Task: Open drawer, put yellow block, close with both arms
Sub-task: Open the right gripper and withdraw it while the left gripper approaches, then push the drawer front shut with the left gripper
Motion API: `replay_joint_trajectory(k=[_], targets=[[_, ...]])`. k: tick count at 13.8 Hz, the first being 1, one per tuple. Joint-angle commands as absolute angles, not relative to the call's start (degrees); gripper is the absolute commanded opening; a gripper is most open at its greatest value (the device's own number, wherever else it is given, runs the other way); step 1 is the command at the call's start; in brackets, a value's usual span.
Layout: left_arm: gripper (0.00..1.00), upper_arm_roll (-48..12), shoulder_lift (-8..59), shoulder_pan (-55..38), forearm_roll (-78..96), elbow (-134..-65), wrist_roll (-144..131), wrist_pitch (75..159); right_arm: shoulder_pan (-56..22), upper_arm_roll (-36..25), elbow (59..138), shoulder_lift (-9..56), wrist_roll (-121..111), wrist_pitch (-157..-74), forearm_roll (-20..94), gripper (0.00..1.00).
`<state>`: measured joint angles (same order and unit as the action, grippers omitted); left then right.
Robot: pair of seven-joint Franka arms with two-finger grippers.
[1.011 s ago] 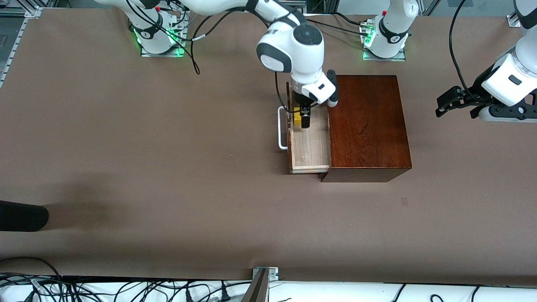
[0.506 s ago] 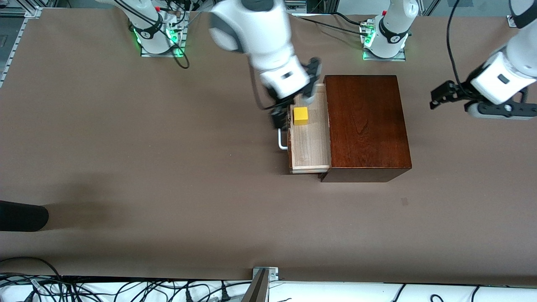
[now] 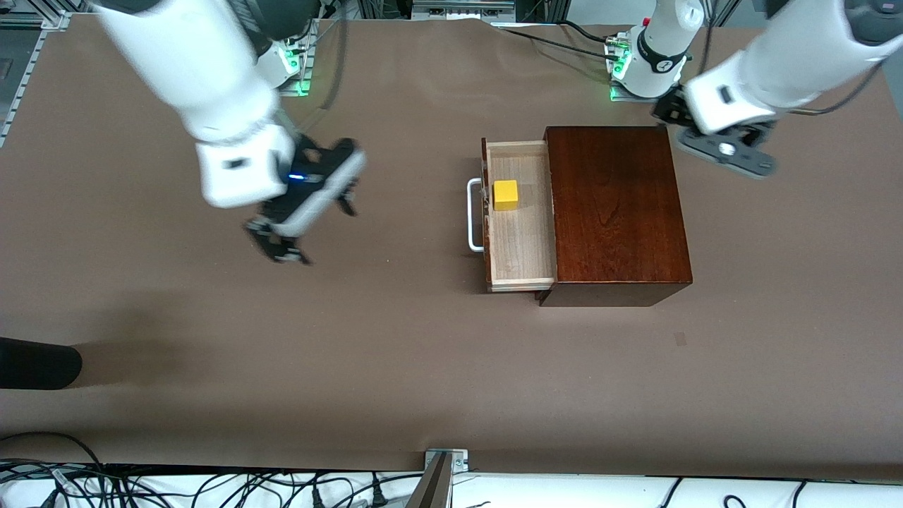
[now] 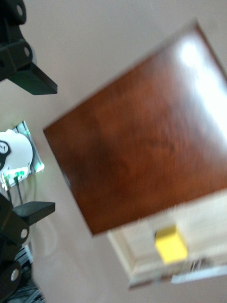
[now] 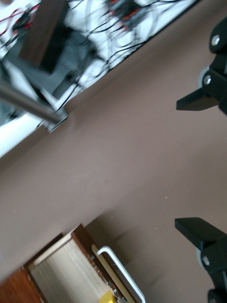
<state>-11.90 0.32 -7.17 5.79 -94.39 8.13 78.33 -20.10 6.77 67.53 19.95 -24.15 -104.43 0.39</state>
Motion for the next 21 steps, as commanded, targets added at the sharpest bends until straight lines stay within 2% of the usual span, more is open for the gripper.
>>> replay_joint_trajectory(k=[1, 3, 6, 9, 12, 15, 18, 21], targets=[[1.00, -19.22, 7.79, -8.26, 10.45, -87.74, 9.58, 76.12, -19.78, -0.85, 75.31, 12.76, -22.50, -102.67, 7.28, 1.00], [1.00, -23.27, 15.07, -10.18, 10.64, -81.25, 9.58, 76.03, -18.47, -2.98, 83.01, 6.72, -19.62, -102.39, 8.08, 1.00], [1.00, -24.08, 24.85, -15.80, 10.28, -73.67, 10.89, 76.99, -14.96, -2.90, 94.98, -2.62, -13.71, -102.22, 7.48, 1.00], [1.00, -23.82, 29.52, -19.59, 9.67, -72.51, 22.28, 87.85, -10.12, -2.81, 99.56, -4.31, -12.92, -102.30, 6.86, 1.00], [1.00, -23.99, 33.91, -23.02, 3.63, -72.69, 32.92, 96.91, -9.93, -2.90, 100.72, -4.13, -8.46, -102.66, 1.51, 1.00], [1.00, -23.99, 38.48, -26.27, -2.87, -73.04, 39.71, 104.75, -9.93, -2.90, 100.72, -4.13, -6.77, -102.04, 1.49, 1.00], [1.00, -23.91, 41.83, -28.91, -8.87, -73.82, 39.81, 106.44, -9.93, -2.90, 100.02, -4.48, -5.89, -100.55, 1.58, 1.00], [1.00, -23.82, 42.19, -28.92, -11.94, -77.07, 39.81, 106.35, -10.37, -2.46, 97.74, -3.78, -6.33, -100.73, 1.15, 1.00]])
